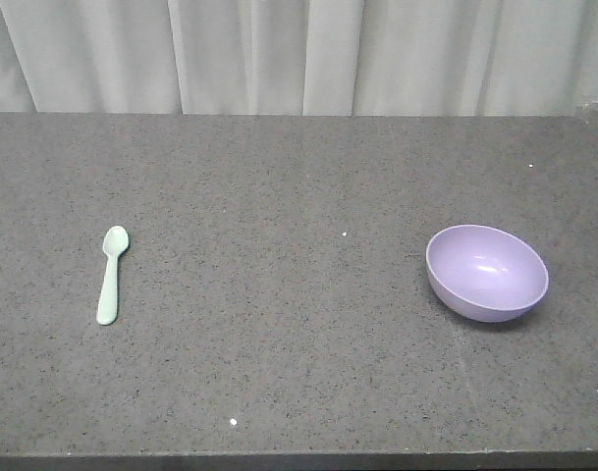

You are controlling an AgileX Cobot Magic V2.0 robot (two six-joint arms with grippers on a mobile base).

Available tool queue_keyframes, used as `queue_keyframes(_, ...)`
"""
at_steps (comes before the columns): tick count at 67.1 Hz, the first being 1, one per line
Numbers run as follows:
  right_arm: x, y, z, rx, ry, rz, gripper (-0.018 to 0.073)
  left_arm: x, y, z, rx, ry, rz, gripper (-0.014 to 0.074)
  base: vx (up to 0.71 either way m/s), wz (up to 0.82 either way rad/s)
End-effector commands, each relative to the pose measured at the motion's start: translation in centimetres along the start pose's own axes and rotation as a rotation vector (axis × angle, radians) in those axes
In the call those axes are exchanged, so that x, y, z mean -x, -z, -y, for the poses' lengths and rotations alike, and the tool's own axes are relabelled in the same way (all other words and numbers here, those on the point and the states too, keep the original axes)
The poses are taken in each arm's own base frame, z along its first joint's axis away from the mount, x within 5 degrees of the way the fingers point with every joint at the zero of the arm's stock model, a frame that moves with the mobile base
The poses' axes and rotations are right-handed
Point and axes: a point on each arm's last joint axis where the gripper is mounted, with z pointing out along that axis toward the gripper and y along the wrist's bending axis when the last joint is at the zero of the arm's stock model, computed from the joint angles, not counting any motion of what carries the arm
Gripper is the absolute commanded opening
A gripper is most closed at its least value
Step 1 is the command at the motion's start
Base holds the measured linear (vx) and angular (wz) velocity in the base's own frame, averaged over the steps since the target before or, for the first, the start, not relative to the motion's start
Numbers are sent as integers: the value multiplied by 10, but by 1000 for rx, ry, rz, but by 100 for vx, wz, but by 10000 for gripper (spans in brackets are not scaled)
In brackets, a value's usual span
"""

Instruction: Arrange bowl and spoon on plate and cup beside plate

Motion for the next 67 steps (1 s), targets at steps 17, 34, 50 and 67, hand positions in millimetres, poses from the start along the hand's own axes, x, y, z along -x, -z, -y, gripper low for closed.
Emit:
queue_keyframes(17, 6, 1, -1, 4, 8, 82, -3, 10, 2, 1, -15, 5, 95, -6, 0, 0)
queue_keyframes(34, 6, 1, -1, 4, 8, 82, -3, 10, 2, 1, -15, 5, 95, -6, 0, 0)
queue_keyframes(50, 6, 1, -1, 4, 8, 82, -3, 10, 2, 1, -15, 5, 95, -6, 0, 0)
queue_keyframes(67, 6, 1, -1, 4, 8, 82, -3, 10, 2, 1, -15, 5, 95, -6, 0, 0)
